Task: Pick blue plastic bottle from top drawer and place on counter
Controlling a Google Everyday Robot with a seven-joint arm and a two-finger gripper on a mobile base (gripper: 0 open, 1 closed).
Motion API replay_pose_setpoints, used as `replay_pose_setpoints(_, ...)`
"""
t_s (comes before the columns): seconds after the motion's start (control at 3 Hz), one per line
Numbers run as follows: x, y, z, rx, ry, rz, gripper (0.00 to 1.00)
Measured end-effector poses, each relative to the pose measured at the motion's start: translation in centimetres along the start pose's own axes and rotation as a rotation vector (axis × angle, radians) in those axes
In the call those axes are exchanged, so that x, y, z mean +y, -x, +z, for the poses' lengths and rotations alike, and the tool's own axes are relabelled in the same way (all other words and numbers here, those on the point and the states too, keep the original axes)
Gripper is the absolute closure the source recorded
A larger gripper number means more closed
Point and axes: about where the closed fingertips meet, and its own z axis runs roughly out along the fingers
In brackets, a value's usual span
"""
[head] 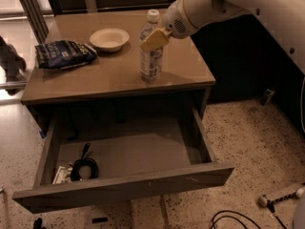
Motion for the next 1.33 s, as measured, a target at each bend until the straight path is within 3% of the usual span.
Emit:
replay_pose_setpoints(0.67,-2.4,0.4,1.6,0.023,0.005,0.046,1.00)
replay_pose_setpoints(1.33,-2.6,-0.1,2.3,0.036,0.013,0.069,1.00)
